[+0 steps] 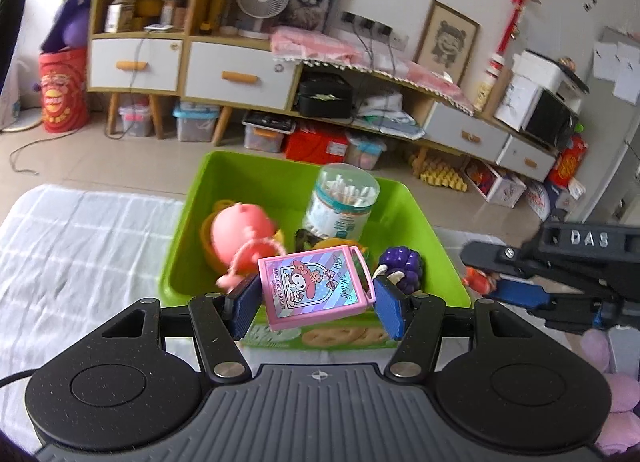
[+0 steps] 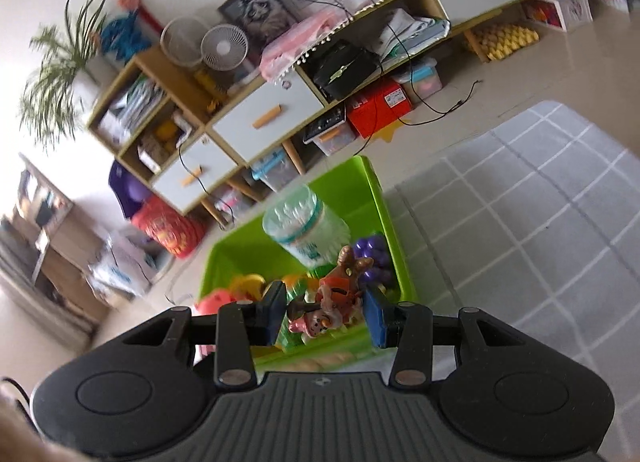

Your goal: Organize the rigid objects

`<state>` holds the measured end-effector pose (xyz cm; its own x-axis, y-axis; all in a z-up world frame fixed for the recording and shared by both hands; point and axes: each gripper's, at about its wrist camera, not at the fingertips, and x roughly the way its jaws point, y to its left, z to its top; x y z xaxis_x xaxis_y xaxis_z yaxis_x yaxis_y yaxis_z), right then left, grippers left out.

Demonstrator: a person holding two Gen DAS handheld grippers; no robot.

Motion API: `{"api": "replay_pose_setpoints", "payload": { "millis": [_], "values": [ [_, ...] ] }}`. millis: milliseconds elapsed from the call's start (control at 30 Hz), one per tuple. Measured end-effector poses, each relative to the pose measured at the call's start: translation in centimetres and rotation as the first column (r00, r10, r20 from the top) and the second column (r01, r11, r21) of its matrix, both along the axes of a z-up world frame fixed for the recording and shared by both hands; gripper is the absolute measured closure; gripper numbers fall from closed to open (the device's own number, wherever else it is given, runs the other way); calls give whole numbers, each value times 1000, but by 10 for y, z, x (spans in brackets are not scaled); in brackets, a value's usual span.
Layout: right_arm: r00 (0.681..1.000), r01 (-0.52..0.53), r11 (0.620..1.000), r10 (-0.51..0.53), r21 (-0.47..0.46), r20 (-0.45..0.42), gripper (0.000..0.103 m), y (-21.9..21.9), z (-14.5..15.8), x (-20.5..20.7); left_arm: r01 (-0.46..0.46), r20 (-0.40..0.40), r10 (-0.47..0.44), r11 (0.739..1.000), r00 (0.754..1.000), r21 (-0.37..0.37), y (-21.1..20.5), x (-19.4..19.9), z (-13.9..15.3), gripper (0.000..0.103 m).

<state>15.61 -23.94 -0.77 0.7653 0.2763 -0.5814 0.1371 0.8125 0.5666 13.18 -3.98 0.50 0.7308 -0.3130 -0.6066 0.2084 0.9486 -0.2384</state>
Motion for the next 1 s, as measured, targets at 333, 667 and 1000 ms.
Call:
{"api": "replay_pose_setpoints", "payload": {
  "millis": [333,667,1000],
  "values": [
    [999,0,1000,-1,-10,-37,80,12,-18,25,54,-30,-53,997,998,49,-18,31,-23,38],
    [999,34,999,-33,-26,22,55,13,-13,23,85,51,-90,992,995,97,-22,23,-31,12],
    [1000,-2,994,4,-109,15,51,20,7,1,84,12,-86,992,996,96,-12,-7,-13,8]
  ]
}}
